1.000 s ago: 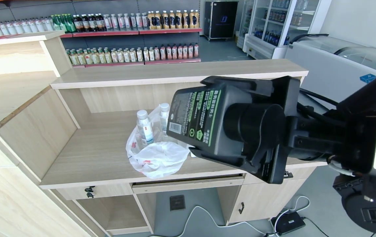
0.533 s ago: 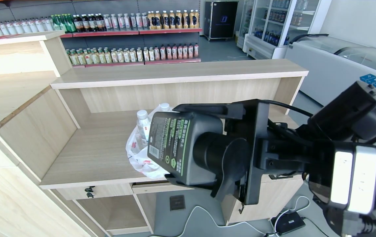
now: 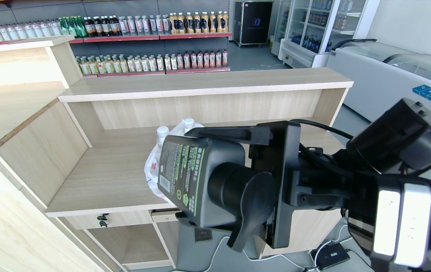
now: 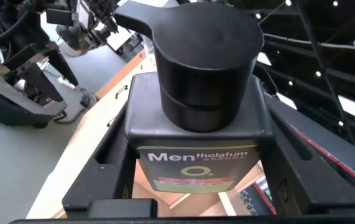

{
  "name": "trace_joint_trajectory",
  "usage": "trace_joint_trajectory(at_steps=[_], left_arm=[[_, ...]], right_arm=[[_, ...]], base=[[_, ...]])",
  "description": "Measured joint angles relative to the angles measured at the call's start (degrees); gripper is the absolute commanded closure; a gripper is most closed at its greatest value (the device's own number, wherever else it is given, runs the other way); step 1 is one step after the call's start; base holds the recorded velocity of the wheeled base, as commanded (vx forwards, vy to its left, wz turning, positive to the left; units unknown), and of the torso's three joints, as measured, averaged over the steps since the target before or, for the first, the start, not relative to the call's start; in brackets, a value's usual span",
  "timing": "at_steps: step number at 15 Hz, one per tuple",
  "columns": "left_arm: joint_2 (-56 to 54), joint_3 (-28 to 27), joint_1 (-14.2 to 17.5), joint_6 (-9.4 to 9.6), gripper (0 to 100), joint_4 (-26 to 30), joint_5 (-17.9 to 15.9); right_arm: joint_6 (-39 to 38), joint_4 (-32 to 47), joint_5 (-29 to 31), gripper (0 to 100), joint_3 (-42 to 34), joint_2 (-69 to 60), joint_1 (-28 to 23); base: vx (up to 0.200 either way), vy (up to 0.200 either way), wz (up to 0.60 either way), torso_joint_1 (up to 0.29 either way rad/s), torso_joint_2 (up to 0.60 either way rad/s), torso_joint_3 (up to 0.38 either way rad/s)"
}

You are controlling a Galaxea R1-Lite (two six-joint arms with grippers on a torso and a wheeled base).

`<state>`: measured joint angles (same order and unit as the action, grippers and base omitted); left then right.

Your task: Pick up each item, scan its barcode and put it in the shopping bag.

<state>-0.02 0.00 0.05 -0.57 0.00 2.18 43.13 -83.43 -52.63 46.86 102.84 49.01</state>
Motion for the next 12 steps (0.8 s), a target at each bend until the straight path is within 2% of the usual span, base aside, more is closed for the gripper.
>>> trace_joint_trajectory(at_steps=[8, 10, 12], left_arm=[[0.00, 0.00, 0.02, -0.02, 0, 0.00, 0.00], [0.00, 0.00, 0.02, -0.02, 0, 0.00, 0.00], [0.00, 0.00, 0.02, 0.00, 0, 0.00, 0.00]], right_arm=[[0.50, 2.72, 1.26, 100, 1.15, 0.41, 0.38], [-2.46, 6.06, 6.81, 100, 3.30, -0.13, -1.51], [-9.87, 9.01, 14.51, 100, 5.67, -1.68, -6.21]], base=[[0.000, 0.000, 0.00, 0.000, 0.00, 0.000], [0.000, 0.000, 0.00, 0.000, 0.00, 0.000], [0.000, 0.000, 0.00, 0.000, 0.00, 0.000]])
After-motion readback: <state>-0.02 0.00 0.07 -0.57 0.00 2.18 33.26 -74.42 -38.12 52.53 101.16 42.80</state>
